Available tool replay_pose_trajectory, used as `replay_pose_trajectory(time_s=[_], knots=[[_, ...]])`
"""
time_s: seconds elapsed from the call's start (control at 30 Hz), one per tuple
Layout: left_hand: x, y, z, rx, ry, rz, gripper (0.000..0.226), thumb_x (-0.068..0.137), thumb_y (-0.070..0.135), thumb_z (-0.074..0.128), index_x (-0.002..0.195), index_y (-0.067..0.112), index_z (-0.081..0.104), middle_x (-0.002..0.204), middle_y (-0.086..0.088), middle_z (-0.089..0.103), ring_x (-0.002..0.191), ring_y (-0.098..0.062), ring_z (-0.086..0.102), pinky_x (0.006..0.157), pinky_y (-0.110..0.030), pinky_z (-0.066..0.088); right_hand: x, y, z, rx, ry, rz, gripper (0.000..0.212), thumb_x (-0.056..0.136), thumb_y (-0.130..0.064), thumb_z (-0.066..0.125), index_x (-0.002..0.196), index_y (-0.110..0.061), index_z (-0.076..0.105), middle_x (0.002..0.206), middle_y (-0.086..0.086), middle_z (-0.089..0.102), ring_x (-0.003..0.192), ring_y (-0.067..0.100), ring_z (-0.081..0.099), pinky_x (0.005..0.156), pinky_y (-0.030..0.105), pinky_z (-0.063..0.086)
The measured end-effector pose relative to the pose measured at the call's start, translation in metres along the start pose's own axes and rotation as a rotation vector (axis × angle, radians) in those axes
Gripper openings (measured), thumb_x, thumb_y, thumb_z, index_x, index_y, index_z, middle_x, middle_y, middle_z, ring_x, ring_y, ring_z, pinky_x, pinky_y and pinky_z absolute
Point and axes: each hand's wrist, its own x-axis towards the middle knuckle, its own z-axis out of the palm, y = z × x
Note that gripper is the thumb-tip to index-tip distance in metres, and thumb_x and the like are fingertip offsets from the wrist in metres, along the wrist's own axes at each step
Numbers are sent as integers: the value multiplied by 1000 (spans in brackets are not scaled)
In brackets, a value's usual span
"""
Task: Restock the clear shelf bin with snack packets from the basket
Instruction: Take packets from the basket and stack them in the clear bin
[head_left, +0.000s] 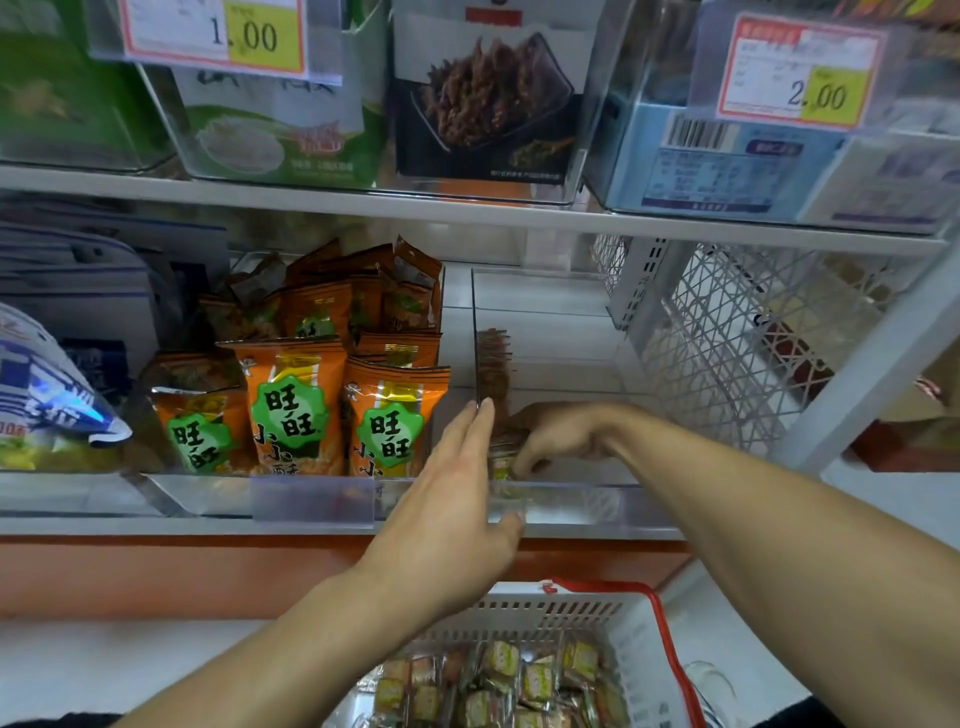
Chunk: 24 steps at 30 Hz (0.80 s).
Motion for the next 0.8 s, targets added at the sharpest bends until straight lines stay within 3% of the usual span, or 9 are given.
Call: replay_pose_trajectory(time_s=[0.07, 0.13, 0.33, 0.43, 0.57, 0.67, 0.8], knots=[[0, -1, 1, -3, 2, 6, 104, 93, 34, 70, 161, 37, -9, 167, 24, -10, 156, -6, 5, 125, -29, 15, 0, -2, 1, -95, 166, -73, 41, 83, -13, 76, 122, -7, 66, 124, 9, 68, 117, 24, 61, 108, 41, 46], [-2, -2, 3, -12, 1, 10, 105, 93, 33, 70, 161, 37, -10, 167, 25, -11, 156, -6, 5, 120, -22, 12, -2, -5, 4, -183, 270, -186, 53, 78, -11, 80, 129, -12, 64, 125, 6, 68, 113, 23, 63, 100, 35, 50], [-4, -4, 3, -16, 4, 6, 106, 94, 32, 70, 160, 36, -13, 166, 26, -15, 155, -4, 3, 115, -18, 6, 0, -7, 4, -197, 396, -306, 35, 71, -10, 85, 103, -13, 71, 100, 9, 74, 93, 28, 70, 84, 41, 56], [-5, -4, 4, -18, -2, 8, 107, 93, 30, 70, 160, 38, -14, 165, 27, -15, 155, -5, 6, 116, -19, 10, -1, -11, 8, -207, 439, -318, 42, 71, -12, 84, 111, -11, 71, 106, 7, 73, 95, 24, 68, 80, 33, 55], [-7, -6, 5, -19, -13, 5, 105, 93, 32, 69, 159, 40, -12, 166, 27, -13, 156, -5, 6, 117, -20, 12, -5, -8, 9, -143, 339, -124, 47, 77, -17, 81, 122, -12, 66, 114, 7, 70, 105, 25, 66, 94, 39, 54], [-7, -8, 5, -11, -26, -3, 106, 93, 33, 69, 159, 39, -12, 168, 23, -12, 156, -5, 6, 120, -20, 12, -8, -7, 8, -165, 257, -58, 39, 82, -18, 78, 118, -8, 66, 109, 9, 69, 101, 25, 66, 90, 37, 53], [-7, -8, 6, 15, -33, -5, 108, 93, 33, 69, 159, 38, -15, 169, 20, -10, 155, -4, 7, 118, -19, 13, -7, -11, 14, -197, 220, -82, 34, 86, -13, 72, 118, -16, 62, 107, 4, 65, 96, 21, 60, 86, 31, 51]])
